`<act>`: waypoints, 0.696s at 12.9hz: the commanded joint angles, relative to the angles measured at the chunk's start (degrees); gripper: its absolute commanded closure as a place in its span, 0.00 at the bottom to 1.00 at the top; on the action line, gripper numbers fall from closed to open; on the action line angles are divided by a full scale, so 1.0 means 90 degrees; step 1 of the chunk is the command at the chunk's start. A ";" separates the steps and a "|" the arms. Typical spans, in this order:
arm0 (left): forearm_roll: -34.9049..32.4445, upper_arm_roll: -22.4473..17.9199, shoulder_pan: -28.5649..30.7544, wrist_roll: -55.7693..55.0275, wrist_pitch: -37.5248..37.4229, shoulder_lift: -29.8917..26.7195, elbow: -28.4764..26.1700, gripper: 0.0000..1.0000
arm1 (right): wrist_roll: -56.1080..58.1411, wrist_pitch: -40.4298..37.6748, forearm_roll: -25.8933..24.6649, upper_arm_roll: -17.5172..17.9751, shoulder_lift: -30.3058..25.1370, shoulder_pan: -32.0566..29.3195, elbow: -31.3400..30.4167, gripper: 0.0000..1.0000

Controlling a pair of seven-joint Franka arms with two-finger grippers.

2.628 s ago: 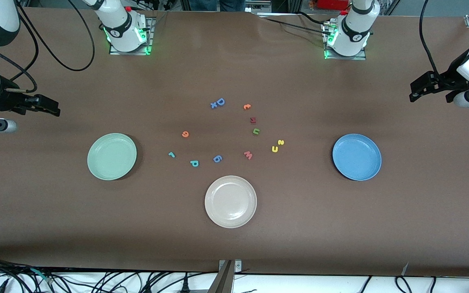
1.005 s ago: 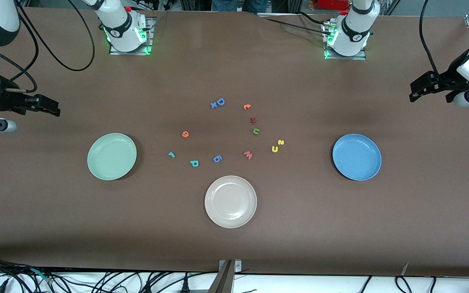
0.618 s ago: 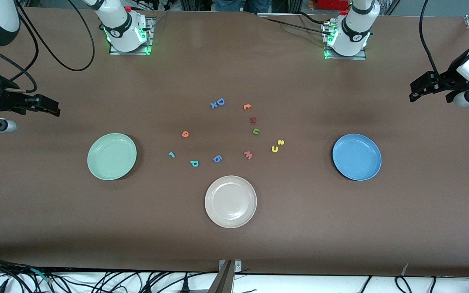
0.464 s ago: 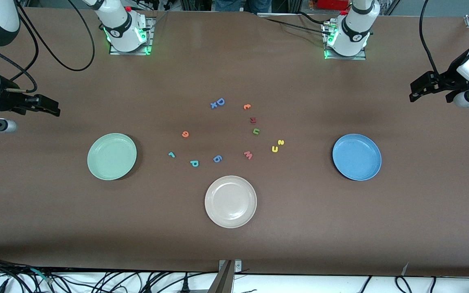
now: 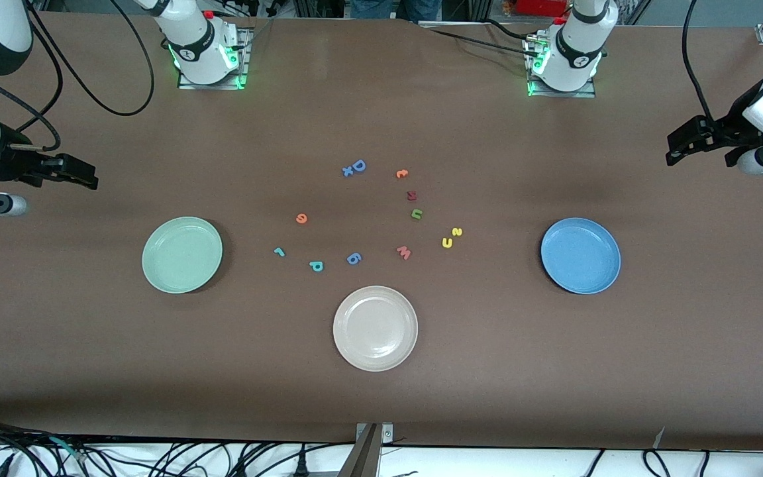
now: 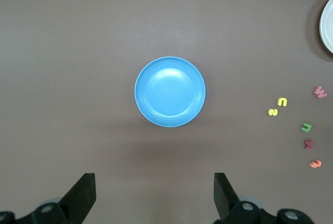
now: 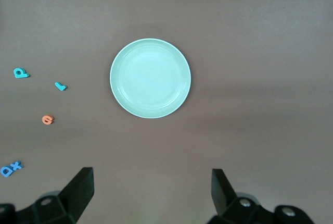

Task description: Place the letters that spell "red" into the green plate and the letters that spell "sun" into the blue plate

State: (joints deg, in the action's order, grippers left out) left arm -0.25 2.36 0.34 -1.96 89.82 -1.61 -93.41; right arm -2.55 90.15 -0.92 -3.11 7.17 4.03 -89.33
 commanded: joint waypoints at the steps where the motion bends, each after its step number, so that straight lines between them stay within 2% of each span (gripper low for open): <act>1: -0.0060 0.0031 0.0001 -0.0065 -0.0146 0.0081 0.0193 0.00 | -0.0039 -0.0105 0.0102 -0.0016 0.0072 0.0002 0.0160 0.00; 5: -0.0060 0.0031 0.0001 -0.0065 -0.0146 0.0081 0.0193 0.00 | -0.0048 -0.0105 0.0112 -0.0007 0.0082 0.0041 0.0140 0.00; 9: -0.0060 0.0031 -0.0008 -0.0065 -0.0146 0.0081 0.0193 0.00 | -0.0058 -0.0047 0.0112 0.0042 0.0355 0.0236 0.0111 0.00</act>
State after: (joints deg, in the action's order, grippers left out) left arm -0.25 2.37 0.34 -1.96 89.80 -1.61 -93.41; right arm -2.55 90.02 -0.68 -2.75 8.54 5.15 -89.36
